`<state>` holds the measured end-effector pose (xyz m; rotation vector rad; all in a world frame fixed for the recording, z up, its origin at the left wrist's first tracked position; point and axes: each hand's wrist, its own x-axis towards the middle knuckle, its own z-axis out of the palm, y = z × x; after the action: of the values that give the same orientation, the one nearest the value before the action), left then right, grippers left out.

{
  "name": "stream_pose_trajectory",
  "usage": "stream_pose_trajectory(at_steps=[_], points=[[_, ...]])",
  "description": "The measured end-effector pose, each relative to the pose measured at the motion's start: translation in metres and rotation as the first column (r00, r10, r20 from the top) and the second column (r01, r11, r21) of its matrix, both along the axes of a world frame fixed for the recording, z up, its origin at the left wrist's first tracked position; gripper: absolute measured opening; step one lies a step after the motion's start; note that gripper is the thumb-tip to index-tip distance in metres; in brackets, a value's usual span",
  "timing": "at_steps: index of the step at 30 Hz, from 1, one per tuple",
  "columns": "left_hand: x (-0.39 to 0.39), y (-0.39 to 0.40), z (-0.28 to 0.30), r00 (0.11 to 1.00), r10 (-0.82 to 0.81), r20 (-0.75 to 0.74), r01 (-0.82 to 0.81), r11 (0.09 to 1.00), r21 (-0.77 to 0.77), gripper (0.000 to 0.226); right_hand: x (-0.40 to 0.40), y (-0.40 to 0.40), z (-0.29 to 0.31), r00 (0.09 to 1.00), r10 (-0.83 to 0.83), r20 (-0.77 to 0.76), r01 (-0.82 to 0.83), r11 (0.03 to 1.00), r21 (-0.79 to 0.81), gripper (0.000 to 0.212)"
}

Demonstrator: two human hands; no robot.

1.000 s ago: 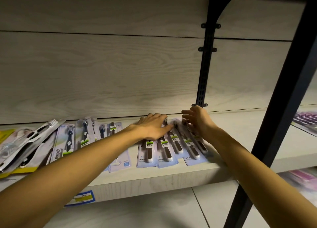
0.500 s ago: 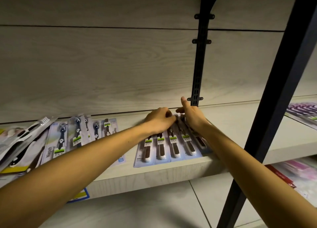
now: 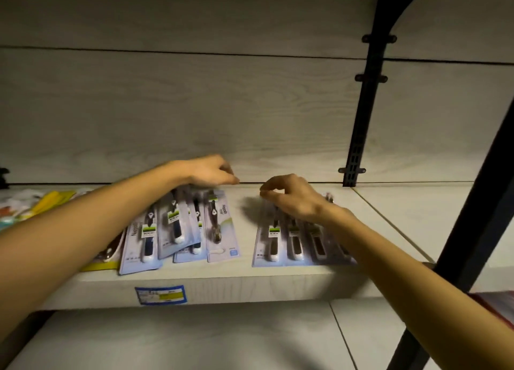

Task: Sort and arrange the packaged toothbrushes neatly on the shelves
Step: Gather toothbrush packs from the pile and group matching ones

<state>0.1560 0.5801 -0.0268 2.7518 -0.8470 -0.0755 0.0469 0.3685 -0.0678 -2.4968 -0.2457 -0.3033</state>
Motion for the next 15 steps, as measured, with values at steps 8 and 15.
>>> stream_pose_trajectory(at_steps=[8, 15], points=[[0.000, 0.041, -0.016, 1.000, 0.010, 0.010, -0.012, 0.989, 0.148, 0.038, -0.007, 0.061, 0.005, 0.992, 0.106, -0.071, -0.121, 0.957, -0.262, 0.051], [-0.003, 0.045, -0.012, 0.996, -0.082, -0.027, 0.086, 0.977, 0.196, 0.054, -0.017, 0.083, 0.003, 0.986, 0.162, 0.028, -0.133, 0.886, -0.445, 0.032]])
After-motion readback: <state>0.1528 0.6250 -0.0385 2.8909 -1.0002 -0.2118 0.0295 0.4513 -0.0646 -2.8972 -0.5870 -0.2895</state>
